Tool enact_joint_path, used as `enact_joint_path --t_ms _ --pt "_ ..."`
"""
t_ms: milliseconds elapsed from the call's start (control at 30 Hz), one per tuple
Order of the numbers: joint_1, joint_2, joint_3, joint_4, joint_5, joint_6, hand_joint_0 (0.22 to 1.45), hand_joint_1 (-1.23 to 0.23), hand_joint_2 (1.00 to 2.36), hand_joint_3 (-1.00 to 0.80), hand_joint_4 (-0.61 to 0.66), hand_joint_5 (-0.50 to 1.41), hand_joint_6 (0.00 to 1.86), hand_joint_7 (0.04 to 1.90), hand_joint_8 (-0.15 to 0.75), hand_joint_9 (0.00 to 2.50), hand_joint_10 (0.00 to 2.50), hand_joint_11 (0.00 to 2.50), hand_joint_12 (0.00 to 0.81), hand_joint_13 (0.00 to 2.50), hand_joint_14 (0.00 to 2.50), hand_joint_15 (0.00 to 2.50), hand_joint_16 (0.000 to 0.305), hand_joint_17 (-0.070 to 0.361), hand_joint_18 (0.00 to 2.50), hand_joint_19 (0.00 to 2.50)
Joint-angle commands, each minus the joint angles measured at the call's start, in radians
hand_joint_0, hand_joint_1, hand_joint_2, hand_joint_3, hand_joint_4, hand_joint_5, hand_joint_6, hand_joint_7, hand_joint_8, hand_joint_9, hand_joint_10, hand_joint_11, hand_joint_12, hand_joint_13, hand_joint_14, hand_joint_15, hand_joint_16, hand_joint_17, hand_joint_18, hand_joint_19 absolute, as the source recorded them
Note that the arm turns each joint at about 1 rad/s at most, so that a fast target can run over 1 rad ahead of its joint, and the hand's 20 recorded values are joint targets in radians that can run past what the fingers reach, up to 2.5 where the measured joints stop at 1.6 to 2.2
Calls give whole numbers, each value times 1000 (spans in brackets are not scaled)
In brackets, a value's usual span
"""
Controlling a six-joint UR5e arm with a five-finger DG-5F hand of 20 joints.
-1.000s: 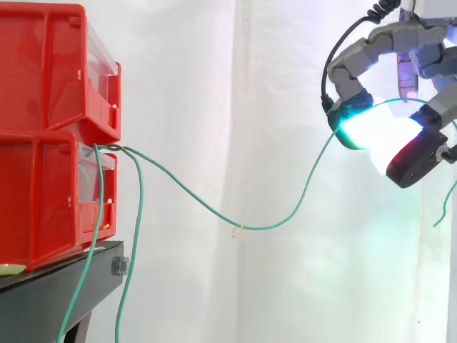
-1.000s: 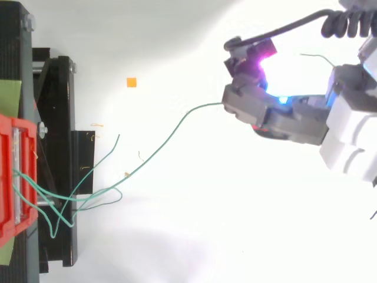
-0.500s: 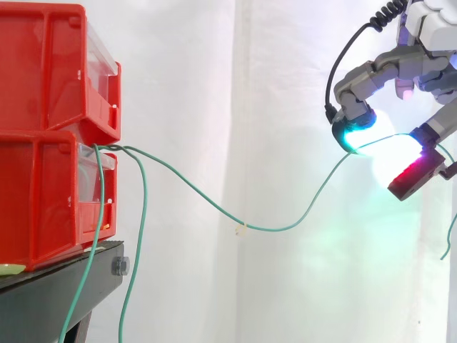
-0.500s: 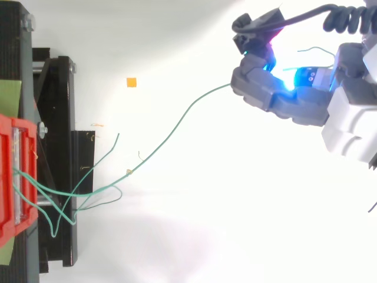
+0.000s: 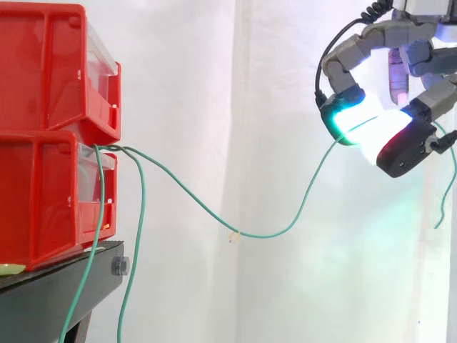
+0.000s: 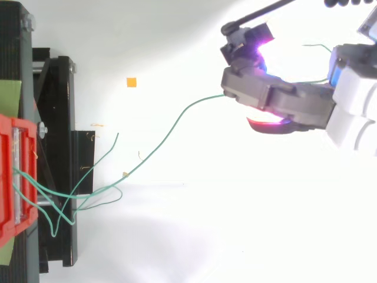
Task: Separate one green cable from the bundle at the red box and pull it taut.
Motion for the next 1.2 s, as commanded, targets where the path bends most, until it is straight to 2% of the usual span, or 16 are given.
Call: enact_joint_path --t_ms 0,100,133,167,267,367,433,500,533,567,700,800,867,1100,1167 --pt "5 0 0 7 34 242 651 -651 1000 -500 52 139 500 1427 44 2491 2500 325 422 2500 27 1513 49 109 1696 182" --pt "6 0 0 5 66 326 653 -647 1000 -500 45 139 500 1426 44 2491 2500 315 421 2500 27 1507 48 109 1698 193" --pt "11 0 0 4 95 403 653 -647 1000 -500 45 139 500 1426 44 2490 2500 324 420 2500 27 1513 48 109 1698 183" --pt "13 0 0 -1 109 440 654 -647 1000 -500 44 139 500 1427 44 2491 2500 315 422 2500 27 1503 48 109 1698 186" --pt "16 0 0 -12 127 486 654 -647 1000 -500 45 139 500 1427 44 2491 2500 315 420 2500 27 1517 48 108 1697 183" --pt "19 0 0 -29 153 562 655 -648 1000 -500 44 139 500 1427 44 2492 2500 316 421 2500 27 1511 48 108 1696 194" --pt "22 0 0 -38 181 648 655 -647 1000 -500 42 139 500 1426 44 2491 2500 328 420 2500 27 1515 48 109 1697 186" --pt "25 0 0 -47 196 690 655 -648 1000 -500 50 139 500 1427 43 2494 2500 299 421 2500 26 1511 48 108 1697 194" --pt "31 0 0 -71 216 753 656 -647 1000 -500 42 139 500 1426 36 2492 2500 322 421 2500 27 1515 48 108 1697 190" --pt "31 0 0 -71 216 753 655 -648 1000 -500 43 139 500 1427 44 2492 2500 319 420 2500 27 1515 48 108 1697 193" --pt "43 0 0 -98 262 851 657 -648 1000 -500 44 139 500 1426 44 2491 2500 328 416 2500 27 1512 48 108 1697 194" --pt "46 0 0 -107 279 894 656 -650 1000 -500 44 139 500 1426 43 2494 2500 298 421 2500 27 1503 48 108 1698 193" --pt "52 0 0 -128 299 955 657 -650 1000 -500 44 139 500 1426 44 2491 2500 329 420 2500 27 1508 48 108 1697 193" --pt "59 0 0 -139 307 1052 663 -658 1001 -483 43 139 500 1420 43 2492 2500 332 428 2500 27 1503 48 109 1696 197" --pt "62 0 0 -147 314 1101 664 -659 1001 -477 42 139 500 1426 34 2494 2500 315 420 2500 29 1520 48 108 1695 194"
